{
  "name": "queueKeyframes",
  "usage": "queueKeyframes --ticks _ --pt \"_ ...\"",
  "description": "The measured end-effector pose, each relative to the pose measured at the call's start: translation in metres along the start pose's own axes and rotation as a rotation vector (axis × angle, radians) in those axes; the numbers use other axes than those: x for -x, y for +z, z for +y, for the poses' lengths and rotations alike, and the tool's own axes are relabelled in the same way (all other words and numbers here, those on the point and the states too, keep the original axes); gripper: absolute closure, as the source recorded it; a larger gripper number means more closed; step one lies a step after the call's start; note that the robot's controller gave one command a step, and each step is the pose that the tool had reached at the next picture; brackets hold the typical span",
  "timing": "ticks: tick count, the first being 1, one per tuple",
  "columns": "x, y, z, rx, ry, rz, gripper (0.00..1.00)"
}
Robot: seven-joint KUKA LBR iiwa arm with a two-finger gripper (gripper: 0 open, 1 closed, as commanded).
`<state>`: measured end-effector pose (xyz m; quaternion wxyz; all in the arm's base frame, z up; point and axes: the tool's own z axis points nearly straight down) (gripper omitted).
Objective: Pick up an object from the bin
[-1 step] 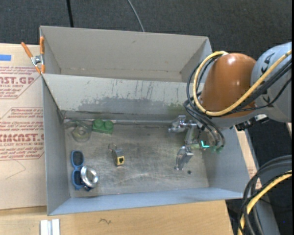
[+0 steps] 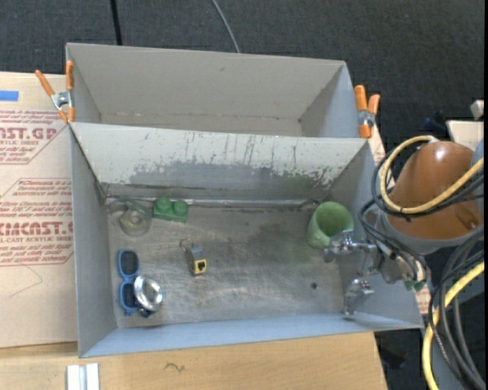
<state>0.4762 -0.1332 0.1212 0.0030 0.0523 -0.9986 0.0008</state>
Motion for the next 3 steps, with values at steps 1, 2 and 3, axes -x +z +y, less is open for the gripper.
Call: queueKeyframes --ticks 1,2,3 --pt "0.079 0.018 0.000 0.003 -0.275 -0.012 0.00" --pt "0.117 0.022 0.008 0.012 -0.265 -0.013 0.00" --pt "0.041 0.051 -0.002 0.002 -0.291 -0.011 0.00"
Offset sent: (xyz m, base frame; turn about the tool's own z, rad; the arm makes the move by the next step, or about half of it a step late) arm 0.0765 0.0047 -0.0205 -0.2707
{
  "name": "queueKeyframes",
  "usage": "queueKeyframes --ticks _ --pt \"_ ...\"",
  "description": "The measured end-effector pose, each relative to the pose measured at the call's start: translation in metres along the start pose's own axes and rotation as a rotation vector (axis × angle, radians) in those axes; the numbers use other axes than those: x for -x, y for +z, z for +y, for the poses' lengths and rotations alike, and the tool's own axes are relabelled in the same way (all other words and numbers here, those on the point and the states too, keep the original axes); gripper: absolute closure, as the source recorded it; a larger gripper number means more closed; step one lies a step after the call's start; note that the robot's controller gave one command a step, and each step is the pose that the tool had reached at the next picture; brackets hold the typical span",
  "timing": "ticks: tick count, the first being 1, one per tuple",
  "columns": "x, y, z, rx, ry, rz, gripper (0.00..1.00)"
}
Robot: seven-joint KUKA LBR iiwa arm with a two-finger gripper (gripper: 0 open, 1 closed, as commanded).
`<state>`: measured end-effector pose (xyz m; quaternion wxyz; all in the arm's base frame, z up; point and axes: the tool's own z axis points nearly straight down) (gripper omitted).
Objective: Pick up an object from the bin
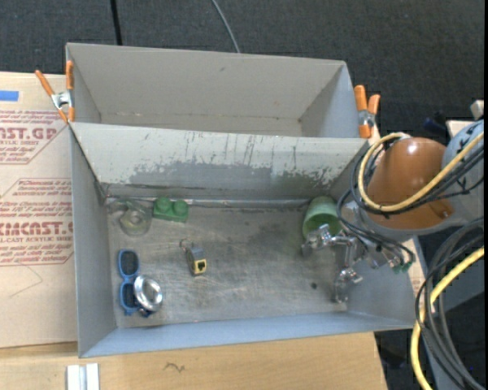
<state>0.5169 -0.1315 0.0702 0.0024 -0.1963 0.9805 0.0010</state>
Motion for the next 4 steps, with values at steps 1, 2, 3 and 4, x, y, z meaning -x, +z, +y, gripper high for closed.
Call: queueKeyframes --ticks 1,2,3,4 --pt "0.019 0.000 -0.005 0.001 0.056 0.005 0.00" --pt "0.058 -0.004 -0.033 0.019 -0.076 0.015 0.00" --pt "0.058 -0.006 -0.040 0.001 -0.066 0.003 1.00" --pt "0.009 -0.112 -0.030 -0.006 -0.144 -0.001 1.00"
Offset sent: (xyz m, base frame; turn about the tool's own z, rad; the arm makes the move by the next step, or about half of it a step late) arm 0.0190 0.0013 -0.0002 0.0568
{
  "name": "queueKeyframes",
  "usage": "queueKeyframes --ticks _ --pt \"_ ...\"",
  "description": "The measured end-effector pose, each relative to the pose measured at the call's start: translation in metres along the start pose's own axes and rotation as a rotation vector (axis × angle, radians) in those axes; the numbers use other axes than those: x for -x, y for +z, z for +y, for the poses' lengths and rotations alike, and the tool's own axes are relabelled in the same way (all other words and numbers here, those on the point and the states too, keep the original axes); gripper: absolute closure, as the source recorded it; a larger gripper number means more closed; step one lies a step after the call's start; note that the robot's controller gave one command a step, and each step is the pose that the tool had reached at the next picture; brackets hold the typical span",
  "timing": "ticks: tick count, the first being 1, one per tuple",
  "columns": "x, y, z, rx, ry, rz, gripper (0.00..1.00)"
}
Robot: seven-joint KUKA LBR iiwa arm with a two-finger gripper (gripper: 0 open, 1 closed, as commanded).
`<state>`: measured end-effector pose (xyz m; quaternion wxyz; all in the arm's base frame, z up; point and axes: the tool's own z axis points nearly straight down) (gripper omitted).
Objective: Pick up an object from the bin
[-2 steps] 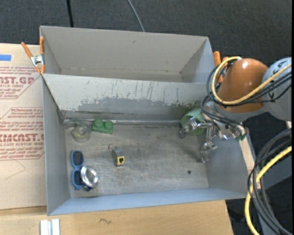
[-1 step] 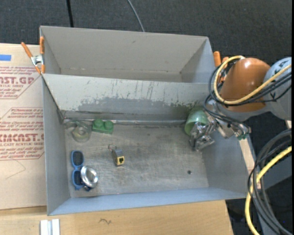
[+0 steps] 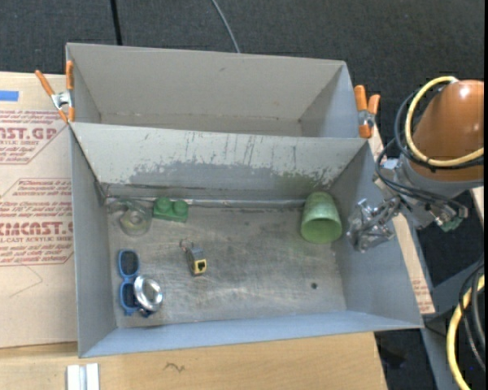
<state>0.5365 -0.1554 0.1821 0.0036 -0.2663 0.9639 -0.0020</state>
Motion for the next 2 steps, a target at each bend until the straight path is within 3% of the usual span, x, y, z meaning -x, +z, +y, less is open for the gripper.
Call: queueKeyframes --ticks 1,2 --pt "0.000 0.005 0.001 0.006 -0.001 0.003 0.00" --pt "0.070 0.055 0.019 0.010 0.040 0.002 0.00"
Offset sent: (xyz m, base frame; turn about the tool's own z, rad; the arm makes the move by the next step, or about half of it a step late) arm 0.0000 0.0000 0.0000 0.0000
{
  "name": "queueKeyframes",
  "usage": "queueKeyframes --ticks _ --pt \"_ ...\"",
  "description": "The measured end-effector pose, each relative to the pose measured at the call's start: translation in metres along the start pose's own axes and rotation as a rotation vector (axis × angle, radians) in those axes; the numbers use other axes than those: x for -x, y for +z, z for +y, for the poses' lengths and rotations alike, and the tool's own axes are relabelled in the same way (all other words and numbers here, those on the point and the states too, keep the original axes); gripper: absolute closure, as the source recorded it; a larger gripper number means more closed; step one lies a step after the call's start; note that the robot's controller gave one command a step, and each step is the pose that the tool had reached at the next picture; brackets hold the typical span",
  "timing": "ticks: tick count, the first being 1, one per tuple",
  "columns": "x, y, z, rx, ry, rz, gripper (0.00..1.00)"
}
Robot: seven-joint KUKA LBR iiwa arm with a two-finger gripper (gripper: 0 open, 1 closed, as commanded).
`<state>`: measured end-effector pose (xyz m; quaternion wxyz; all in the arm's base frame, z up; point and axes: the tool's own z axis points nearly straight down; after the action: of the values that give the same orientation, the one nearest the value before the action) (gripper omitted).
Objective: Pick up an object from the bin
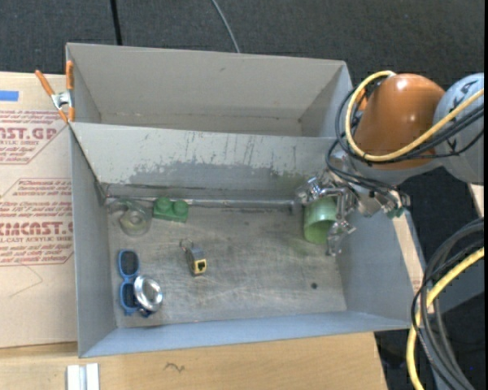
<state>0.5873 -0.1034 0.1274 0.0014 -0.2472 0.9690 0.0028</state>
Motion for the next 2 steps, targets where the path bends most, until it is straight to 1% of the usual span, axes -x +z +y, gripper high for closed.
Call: queueKeyframes --ticks 1,2 --pt "-0.0171 0.0361 -0.0347 0.013 0.073 -0.004 0.00" --pt "-0.0189 0.0341 -0.0386 0.005 0.076 -0.004 1.00"
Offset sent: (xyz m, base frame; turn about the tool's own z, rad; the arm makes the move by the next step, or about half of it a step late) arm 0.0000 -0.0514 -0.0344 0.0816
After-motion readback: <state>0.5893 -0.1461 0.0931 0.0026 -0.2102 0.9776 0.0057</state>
